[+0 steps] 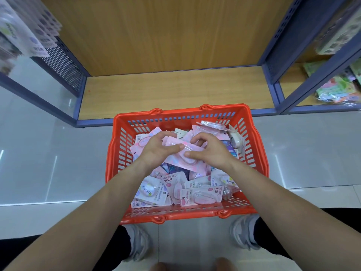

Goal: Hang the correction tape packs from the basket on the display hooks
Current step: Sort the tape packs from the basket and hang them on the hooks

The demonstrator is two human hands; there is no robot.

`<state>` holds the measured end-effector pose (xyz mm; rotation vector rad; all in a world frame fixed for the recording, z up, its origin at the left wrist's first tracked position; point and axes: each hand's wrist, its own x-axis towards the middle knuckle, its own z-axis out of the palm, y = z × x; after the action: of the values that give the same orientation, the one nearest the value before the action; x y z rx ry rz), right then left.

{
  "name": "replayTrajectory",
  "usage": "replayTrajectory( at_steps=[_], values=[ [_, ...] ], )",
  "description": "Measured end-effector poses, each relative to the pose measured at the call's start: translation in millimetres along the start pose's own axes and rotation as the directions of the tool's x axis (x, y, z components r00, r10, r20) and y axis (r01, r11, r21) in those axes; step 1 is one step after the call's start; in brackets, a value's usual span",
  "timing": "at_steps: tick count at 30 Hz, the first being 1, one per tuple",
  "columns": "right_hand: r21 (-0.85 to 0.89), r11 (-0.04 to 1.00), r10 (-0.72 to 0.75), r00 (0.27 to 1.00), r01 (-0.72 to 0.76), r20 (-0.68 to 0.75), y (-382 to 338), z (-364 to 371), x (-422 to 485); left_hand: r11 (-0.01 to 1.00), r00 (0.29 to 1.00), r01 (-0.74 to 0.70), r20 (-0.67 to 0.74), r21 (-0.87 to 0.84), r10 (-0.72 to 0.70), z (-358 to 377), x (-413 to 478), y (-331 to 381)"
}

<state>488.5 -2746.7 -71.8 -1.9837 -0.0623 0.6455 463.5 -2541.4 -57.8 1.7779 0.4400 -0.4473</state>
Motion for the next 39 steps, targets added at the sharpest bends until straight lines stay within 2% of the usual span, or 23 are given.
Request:
replayTrajectory(
  at_steps=[2,3,5,7,8,10,12,15,18,20,21,24,28,32,36,39],
  values=[
    [-0.133,0.990,0.036,0.998,-0.042,-0.050,3,-1,0,1.000,0.998,0.001,-0.060,0.008,0.000,0,0,3],
    [-0.143,0.986,0.081,0.996,-0.086,-0.040,5,-4,-2,1.000,0.996,0.012,-0.086,-0.023,-0.014,-1,2,4],
    [0.021,0.981,0.192,0.981,-0.193,0.033,4,-13,-8,0.993,0.994,0.026,-0.102,-0.118,-0.039,-3,1,9],
    [0.224,0.947,0.208,0.971,-0.230,0.119,3,-17,-10,0.988,0.993,0.030,-0.105,-0.153,-0.046,-1,-1,11],
    [0.265,0.940,0.194,0.975,-0.216,0.107,3,-18,-9,0.989,0.994,0.032,-0.099,-0.146,-0.046,-1,-1,10],
    [0.325,0.928,0.183,0.983,-0.184,0.033,4,-19,-6,0.992,0.997,0.034,-0.061,-0.123,-0.041,-1,-2,9],
    [0.364,0.919,0.172,0.985,-0.152,-0.021,3,-22,-3,0.992,0.996,0.080,0.049,-0.097,-0.075,0,-2,8],
    [0.416,0.902,0.126,0.992,-0.114,0.000,-3,-24,1,0.993,0.975,0.111,0.200,-0.041,-0.101,5,-6,4],
    [0.302,0.948,0.138,0.984,-0.099,-0.112,5,-30,7,0.995,0.984,0.096,0.149,-0.006,-0.094,2,-6,-2],
    [0.099,0.986,0.154,0.960,-0.135,-0.234,23,-40,9,0.994,0.991,0.109,0.076,-0.027,-0.106,-8,-2,-8],
    [0.031,0.986,0.164,0.955,-0.162,-0.245,33,-44,9,0.993,0.992,0.113,0.052,-0.037,-0.111,-14,0,-10],
    [-0.120,0.960,0.234,0.961,-0.253,-0.149,52,-42,5,0.991,0.992,0.123,0.014,-0.058,-0.122,-20,3,-11],
    [-0.201,0.946,0.225,0.961,-0.255,-0.160,52,-25,7,0.989,0.991,0.134,0.026,-0.067,-0.133,-14,7,-16],
    [-0.385,0.883,0.230,0.962,-0.269,-0.146,52,-9,18,0.990,0.992,0.129,0.009,-0.061,-0.128,-11,10,-19],
    [-0.345,0.894,0.233,0.954,-0.287,-0.190,54,-4,18,0.991,0.992,0.124,-0.024,-0.058,-0.125,-15,11,-20],
    [-0.154,0.952,0.238,0.956,-0.265,-0.171,51,-11,12,0.991,0.992,0.116,-0.046,-0.068,-0.119,-20,10,-19]
  ],
)
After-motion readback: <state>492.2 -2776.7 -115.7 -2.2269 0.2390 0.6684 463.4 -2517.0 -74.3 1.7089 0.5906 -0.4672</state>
